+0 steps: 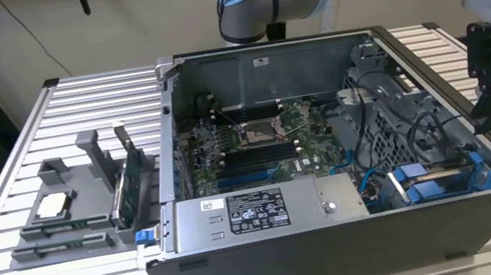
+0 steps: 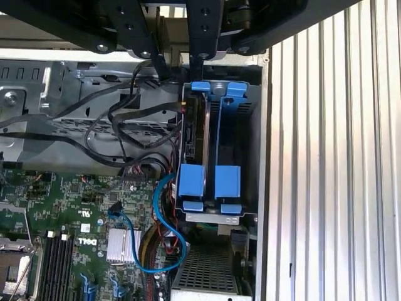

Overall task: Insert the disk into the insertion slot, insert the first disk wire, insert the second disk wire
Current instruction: 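Insert the second disk wire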

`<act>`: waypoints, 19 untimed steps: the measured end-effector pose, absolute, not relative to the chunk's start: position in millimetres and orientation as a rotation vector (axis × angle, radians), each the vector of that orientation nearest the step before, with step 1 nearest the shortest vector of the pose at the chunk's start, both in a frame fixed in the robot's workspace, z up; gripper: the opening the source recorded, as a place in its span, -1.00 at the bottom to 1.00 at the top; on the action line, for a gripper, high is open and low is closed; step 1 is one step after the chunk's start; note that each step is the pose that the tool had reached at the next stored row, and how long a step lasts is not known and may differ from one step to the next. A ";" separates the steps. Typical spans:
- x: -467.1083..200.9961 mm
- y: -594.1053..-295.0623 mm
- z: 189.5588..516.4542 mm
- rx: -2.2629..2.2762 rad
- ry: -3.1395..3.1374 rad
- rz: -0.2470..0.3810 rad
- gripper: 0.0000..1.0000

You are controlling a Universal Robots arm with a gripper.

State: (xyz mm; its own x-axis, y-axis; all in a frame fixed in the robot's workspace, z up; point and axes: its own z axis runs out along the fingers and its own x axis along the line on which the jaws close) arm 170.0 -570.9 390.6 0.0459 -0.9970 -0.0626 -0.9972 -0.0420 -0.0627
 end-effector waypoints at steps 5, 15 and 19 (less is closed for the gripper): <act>175.0 -569.5 389.8 -2.206 2.111 0.003 -0.47; 175.9 -569.3 389.6 -2.206 2.111 0.004 -0.47; 178.9 -568.8 389.0 -2.209 2.113 0.010 -0.47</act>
